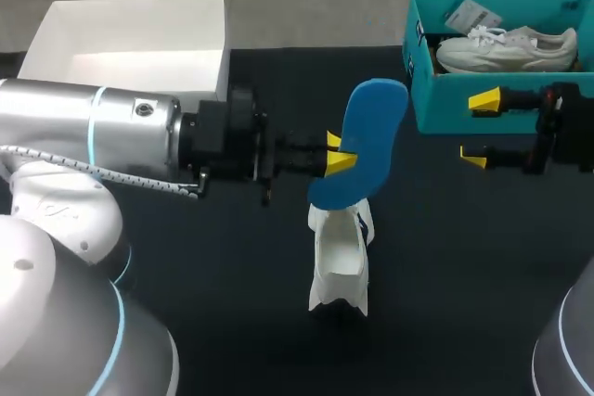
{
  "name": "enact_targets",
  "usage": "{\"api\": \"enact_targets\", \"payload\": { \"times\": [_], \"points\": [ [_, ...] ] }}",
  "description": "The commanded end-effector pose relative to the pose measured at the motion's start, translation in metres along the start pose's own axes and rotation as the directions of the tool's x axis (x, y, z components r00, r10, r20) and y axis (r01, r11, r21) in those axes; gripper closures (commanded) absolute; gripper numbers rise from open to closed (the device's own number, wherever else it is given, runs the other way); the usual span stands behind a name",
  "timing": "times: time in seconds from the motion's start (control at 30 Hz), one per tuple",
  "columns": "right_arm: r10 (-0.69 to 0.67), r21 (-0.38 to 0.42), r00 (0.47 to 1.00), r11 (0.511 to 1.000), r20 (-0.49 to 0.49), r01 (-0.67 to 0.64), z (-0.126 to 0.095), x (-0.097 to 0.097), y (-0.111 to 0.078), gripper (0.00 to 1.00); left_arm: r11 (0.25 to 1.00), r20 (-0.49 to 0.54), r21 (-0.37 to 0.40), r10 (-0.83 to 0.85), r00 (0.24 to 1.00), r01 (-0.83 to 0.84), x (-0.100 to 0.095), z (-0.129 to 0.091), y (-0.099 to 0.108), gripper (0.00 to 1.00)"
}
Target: Take the shoe out of the shoebox, open the shoe tongue, remove and reinsert the insole, then place the shoe into the shoebox
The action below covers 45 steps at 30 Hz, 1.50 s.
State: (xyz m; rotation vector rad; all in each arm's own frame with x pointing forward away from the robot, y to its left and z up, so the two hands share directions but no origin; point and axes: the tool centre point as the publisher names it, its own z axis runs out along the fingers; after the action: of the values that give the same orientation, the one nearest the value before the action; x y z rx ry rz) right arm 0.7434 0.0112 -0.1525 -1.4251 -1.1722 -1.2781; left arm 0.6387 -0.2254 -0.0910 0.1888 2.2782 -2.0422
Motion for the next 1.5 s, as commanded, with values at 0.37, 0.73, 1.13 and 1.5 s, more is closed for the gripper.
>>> {"api": "enact_targets", "payload": {
  "times": [0.37,0.73,1.13,1.5],
  "points": [
    [0.001,-0.002,1.000,1.000,0.002,-0.001,0.001,0.000,-0.001,0.00,0.922,-0.090,0.176,0.365,0.927,-0.346,-0.029,0.027,0.007,1.00],
    [0.001,-0.002,1.000,1.000,0.002,-0.001,0.001,0.000,-0.001,0.00,0.651,-0.097,0.218,0.755,0.648,-0.727,-0.064,0.027,0.032,1.00],
    [0.001,-0.002,1.000,1.000,0.002,-0.001,0.001,0.000,-0.001,0.00,0.575,-0.053,0.237,0.812,0.581,-0.783,-0.072,0.029,0.039,1.00],
    [0.001,-0.002,1.000,1.000,0.002,-0.001,0.001,0.000,-0.001,0.00,0.346,-0.071,0.174,0.938,0.339,-0.922,-0.080,0.033,0.058,1.00]
  ]
}}
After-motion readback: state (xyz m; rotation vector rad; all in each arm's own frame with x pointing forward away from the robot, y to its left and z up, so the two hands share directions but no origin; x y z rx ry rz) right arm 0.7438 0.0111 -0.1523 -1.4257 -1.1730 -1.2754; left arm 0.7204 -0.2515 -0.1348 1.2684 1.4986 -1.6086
